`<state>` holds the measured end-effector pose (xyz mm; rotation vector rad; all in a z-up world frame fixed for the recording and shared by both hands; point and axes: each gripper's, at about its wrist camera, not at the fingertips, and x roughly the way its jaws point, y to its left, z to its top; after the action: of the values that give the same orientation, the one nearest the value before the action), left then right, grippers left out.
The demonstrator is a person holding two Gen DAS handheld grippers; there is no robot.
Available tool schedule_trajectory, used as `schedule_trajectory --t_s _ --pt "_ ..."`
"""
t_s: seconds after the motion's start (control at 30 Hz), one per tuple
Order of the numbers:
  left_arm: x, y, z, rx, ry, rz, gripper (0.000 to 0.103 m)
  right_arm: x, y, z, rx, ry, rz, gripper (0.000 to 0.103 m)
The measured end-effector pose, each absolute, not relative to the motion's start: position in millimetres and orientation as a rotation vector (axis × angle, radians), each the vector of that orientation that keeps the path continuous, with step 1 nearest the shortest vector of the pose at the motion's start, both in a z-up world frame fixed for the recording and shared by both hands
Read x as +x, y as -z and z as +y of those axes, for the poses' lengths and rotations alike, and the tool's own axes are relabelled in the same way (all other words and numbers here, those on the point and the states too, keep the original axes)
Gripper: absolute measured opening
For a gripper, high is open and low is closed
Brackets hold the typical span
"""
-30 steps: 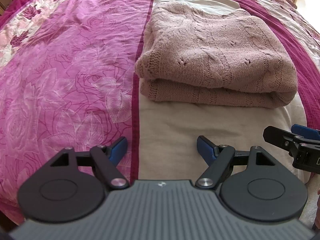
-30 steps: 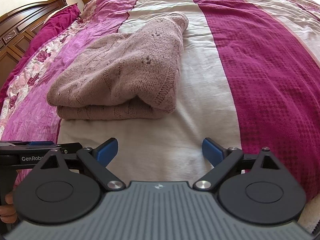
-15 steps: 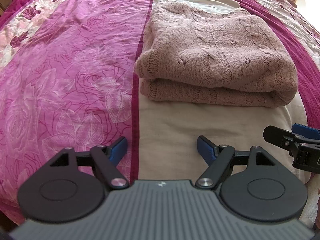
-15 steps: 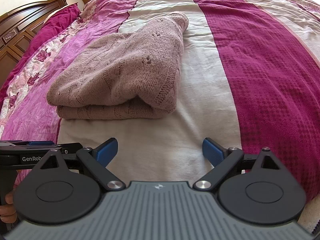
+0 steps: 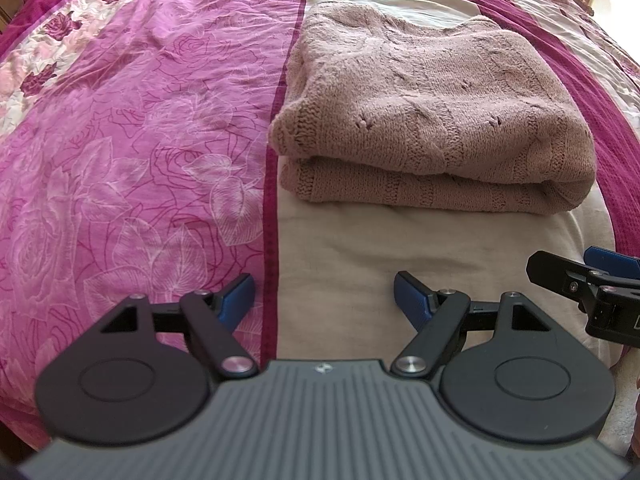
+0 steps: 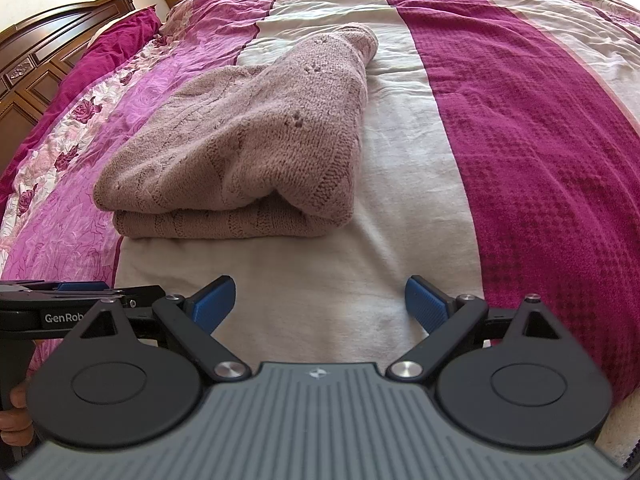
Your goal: Fold small clothes
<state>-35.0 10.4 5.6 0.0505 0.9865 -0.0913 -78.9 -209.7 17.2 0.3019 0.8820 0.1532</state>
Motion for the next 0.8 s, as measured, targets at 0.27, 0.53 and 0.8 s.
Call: schedule_trajectory --t_s 0.27,0.53,0.8 --pt "-35.2 -5.6 10.3 0.051 0.091 0.987 0.078 -78.7 -17.2 -209.5 0.302 -0.153 0.882 0.096" --pt "-35.4 -5.6 10.1 0.052 0.091 0.986 0.078 -78.9 -17.1 -209.7 0.301 -0.153 0.882 0.096" --pt "-35.6 -6.3 10.1 0.05 0.093 0.985 0.078 -78.6 -16.6 -208.3 0.294 -0.151 0.882 0.096"
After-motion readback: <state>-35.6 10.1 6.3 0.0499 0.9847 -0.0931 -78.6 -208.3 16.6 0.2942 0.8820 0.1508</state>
